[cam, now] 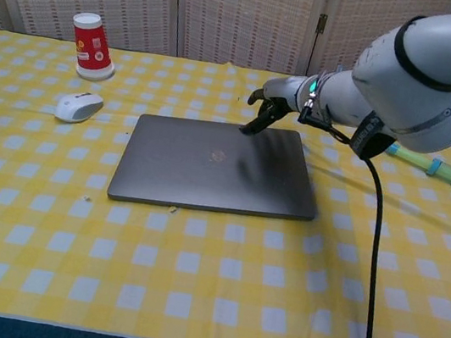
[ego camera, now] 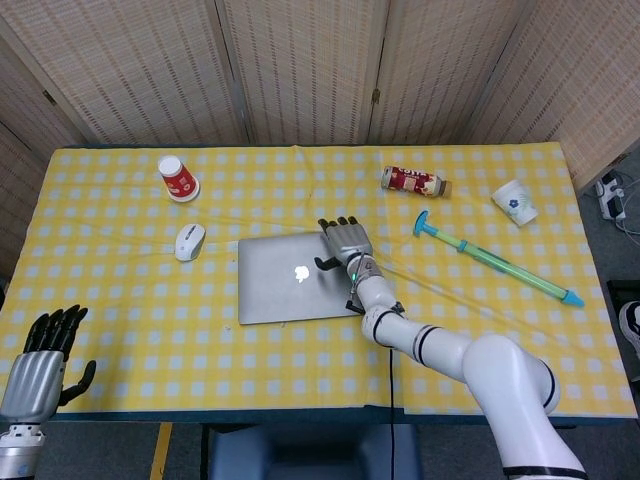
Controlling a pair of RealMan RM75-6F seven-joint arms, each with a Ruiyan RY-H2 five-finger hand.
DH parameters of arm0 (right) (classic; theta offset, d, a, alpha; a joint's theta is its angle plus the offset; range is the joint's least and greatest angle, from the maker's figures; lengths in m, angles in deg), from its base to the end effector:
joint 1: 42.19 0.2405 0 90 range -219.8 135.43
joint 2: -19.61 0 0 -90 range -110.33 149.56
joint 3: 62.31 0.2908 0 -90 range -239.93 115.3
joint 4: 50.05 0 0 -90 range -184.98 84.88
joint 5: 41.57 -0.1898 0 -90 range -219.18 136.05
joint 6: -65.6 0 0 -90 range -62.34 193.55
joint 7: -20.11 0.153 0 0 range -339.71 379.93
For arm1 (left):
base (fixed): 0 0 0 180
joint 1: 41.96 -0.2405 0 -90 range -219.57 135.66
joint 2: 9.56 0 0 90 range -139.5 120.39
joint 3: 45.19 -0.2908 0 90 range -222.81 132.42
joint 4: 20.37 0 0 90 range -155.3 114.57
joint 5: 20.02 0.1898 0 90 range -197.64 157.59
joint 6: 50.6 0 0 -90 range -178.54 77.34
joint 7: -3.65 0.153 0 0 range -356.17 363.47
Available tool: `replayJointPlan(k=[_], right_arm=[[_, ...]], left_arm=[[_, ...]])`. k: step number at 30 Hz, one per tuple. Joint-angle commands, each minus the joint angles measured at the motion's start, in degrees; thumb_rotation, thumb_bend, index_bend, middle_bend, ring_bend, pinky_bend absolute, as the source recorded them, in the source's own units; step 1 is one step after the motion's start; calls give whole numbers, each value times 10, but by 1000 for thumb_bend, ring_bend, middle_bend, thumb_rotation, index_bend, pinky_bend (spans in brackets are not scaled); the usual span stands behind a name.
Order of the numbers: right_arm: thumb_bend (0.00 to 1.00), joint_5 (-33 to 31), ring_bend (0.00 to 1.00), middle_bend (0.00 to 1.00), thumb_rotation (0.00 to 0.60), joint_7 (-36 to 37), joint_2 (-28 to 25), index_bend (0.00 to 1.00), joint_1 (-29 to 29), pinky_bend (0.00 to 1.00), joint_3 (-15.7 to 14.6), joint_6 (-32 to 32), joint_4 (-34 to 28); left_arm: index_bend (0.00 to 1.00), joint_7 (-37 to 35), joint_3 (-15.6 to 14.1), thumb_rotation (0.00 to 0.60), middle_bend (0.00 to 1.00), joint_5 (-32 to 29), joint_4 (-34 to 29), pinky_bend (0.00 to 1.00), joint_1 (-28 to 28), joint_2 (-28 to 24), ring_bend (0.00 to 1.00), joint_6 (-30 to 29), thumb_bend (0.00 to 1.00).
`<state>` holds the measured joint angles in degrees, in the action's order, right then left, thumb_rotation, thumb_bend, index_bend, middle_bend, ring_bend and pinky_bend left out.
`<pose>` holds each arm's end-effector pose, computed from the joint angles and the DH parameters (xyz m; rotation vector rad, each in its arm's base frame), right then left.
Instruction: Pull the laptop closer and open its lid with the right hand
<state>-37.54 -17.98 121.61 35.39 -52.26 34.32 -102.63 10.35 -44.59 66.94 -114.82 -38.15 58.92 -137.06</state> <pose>-0.0658 -0.4918 -0.0714 1.8272 -1.2132 0.5633 -0.3252 0.1766 0.1606 -1.4069 -0.9169 -0.8885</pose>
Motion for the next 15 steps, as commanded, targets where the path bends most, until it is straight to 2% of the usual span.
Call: replayJointPlan(k=[1, 7, 15], right_arm=[[436, -29, 45, 158, 348, -15, 13, 0, 17, 0, -7, 18, 21], [479, -52, 48, 156, 347, -27, 27, 0, 29, 0, -15, 26, 45], [481, -82, 55, 157, 347, -43, 44, 0, 38, 0, -25, 41, 83]], left_arm=[[71, 2, 0, 600, 103, -2, 1, 0, 1, 1, 25, 3, 465], [71, 0, 1, 600, 103, -4, 4, 0, -1, 2, 25, 2, 466], [71, -4, -1, 600, 103, -5, 12, 0, -2, 5, 25, 5, 465]])
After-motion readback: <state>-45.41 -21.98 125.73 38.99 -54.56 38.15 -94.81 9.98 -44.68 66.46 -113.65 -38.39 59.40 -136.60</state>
